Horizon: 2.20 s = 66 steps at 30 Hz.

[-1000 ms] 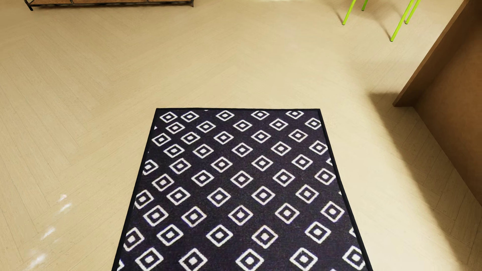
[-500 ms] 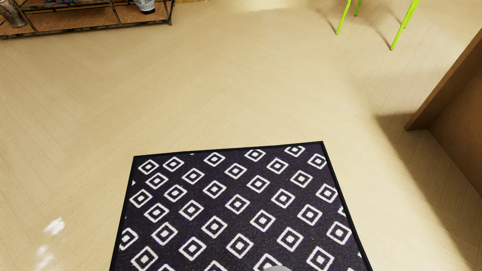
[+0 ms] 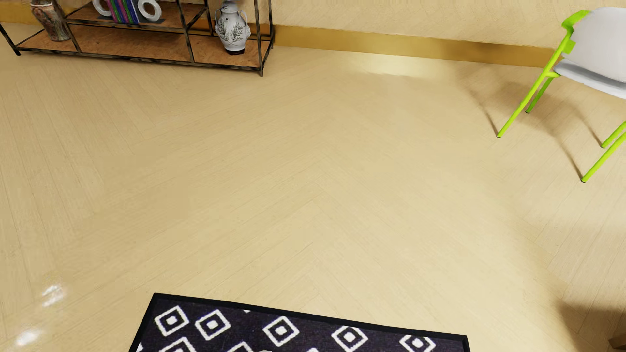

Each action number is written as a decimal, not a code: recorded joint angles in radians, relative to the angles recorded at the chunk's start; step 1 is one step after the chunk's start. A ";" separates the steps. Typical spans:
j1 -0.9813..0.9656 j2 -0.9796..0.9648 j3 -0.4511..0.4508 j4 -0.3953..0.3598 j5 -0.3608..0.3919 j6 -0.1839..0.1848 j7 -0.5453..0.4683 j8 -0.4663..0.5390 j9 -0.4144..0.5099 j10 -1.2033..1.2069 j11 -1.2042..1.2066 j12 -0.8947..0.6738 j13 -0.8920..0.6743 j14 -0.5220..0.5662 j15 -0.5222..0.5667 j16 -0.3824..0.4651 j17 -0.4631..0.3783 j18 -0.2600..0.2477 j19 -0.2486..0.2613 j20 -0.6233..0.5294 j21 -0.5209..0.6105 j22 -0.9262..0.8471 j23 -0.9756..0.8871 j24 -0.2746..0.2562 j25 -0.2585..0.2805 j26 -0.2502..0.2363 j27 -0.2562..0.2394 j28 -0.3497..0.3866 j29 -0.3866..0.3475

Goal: Walk towards the blue endtable

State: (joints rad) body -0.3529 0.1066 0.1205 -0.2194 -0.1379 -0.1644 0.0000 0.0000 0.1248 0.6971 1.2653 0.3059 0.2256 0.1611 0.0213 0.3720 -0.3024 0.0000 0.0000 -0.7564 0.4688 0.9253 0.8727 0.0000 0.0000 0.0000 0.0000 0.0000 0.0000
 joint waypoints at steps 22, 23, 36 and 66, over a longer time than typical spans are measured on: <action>0.019 0.099 -0.078 0.159 0.126 0.132 0.000 0.000 -0.028 -0.177 -0.760 -0.024 0.001 -0.366 -0.315 -0.022 -0.076 0.000 0.000 0.068 -0.032 0.008 -0.130 0.000 0.000 0.000 0.000 0.000 0.000; -0.003 0.133 -0.068 0.167 0.131 0.138 0.000 0.000 -0.054 -0.534 -0.761 -0.002 -0.004 -0.083 -0.372 -0.012 -0.090 0.000 0.000 0.046 -0.063 0.008 -0.156 0.000 0.000 0.000 0.000 0.000 0.000; 0.374 -0.404 -0.295 0.007 -0.015 0.186 0.000 0.000 -0.027 -0.141 -0.754 -0.081 0.192 -0.355 0.321 0.053 -0.067 0.000 0.000 0.192 -0.114 -0.156 0.039 0.000 0.000 0.000 0.000 0.000 0.000; 0.547 -0.565 -0.426 0.059 0.020 0.092 0.000 0.000 0.001 -0.263 -0.445 -0.146 0.229 -0.524 -0.232 0.057 -0.102 0.000 0.000 0.242 0.039 -0.271 0.012 0.000 0.000 0.000 0.000 0.000 0.000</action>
State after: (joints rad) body 0.1941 -0.4581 -0.3050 -0.1602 -0.1179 -0.0721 0.0000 0.0000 0.1259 0.4344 0.8203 0.1601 0.4543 -0.3631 -0.2108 0.4289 -0.4047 0.0000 0.0000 -0.5143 0.5077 0.6543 0.8851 0.0000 0.0000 0.0000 0.0000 0.0000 0.0000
